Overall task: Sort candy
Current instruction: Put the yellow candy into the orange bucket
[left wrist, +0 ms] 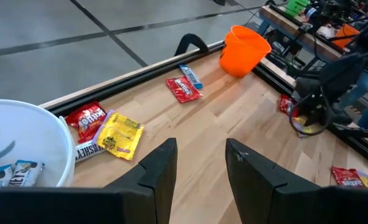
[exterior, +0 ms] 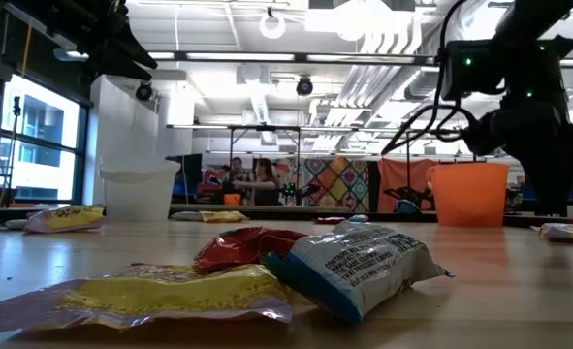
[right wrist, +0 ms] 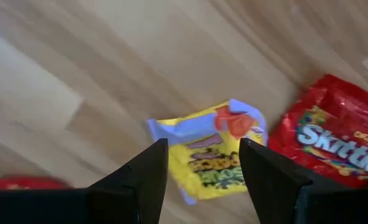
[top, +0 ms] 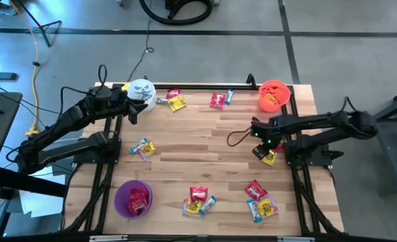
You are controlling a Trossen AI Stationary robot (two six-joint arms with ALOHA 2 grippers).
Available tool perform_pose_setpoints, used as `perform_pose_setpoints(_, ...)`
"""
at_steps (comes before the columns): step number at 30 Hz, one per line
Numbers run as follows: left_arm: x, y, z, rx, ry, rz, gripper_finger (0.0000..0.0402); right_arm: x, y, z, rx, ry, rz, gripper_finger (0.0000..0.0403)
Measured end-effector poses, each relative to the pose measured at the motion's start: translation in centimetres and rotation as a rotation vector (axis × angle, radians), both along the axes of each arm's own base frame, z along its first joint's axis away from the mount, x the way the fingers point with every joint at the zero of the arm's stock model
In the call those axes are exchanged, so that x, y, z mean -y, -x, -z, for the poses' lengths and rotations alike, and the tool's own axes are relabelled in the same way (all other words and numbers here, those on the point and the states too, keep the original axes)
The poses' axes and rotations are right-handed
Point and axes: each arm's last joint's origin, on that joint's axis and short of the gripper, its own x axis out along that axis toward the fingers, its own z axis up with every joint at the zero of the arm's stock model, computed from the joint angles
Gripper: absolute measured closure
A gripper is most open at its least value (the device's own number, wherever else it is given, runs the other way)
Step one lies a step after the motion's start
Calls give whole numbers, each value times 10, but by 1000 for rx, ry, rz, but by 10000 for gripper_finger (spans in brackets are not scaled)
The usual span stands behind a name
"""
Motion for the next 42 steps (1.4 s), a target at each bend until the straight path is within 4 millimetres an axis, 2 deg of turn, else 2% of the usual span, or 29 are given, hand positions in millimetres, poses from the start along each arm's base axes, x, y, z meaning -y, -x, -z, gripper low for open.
perform_pose_setpoints(5, 0, 0, 1, -4, 22, -7, 280, 0, -1, 10, -77, 49, -7, 211)
perform_pose_setpoints(13, 1, 1, 3, -18, 41, -10, 280, 0, -5, 24, -171, -4, -35, 219)
perform_pose_setpoints(17, 1, 1, 3, -18, 41, -11, 280, -1, -6, 27, -191, -22, -49, 269)
perform_pose_setpoints(22, 1, 1, 3, -18, 41, -10, 280, -1, -7, 24, -178, -32, -80, 378)
perform_pose_setpoints(23, 1, 1, 3, -18, 41, -10, 280, 0, -8, 22, -170, -32, -88, 389)
perform_pose_setpoints(28, 1, 1, 3, -18, 41, -10, 280, 3, -21, 0, -82, -16, -85, 386)
perform_pose_setpoints(34, 1, 1, 3, -18, 41, -11, 280, 19, -45, -40, 66, 100, -55, 398)
perform_pose_setpoints(38, 1, 1, 3, -19, 41, -11, 280, 43, -56, -74, 155, 200, 1, 402)
perform_pose_setpoints(42, 1, 1, 3, -19, 40, -11, 280, 79, -54, -108, 209, 349, 81, 402)
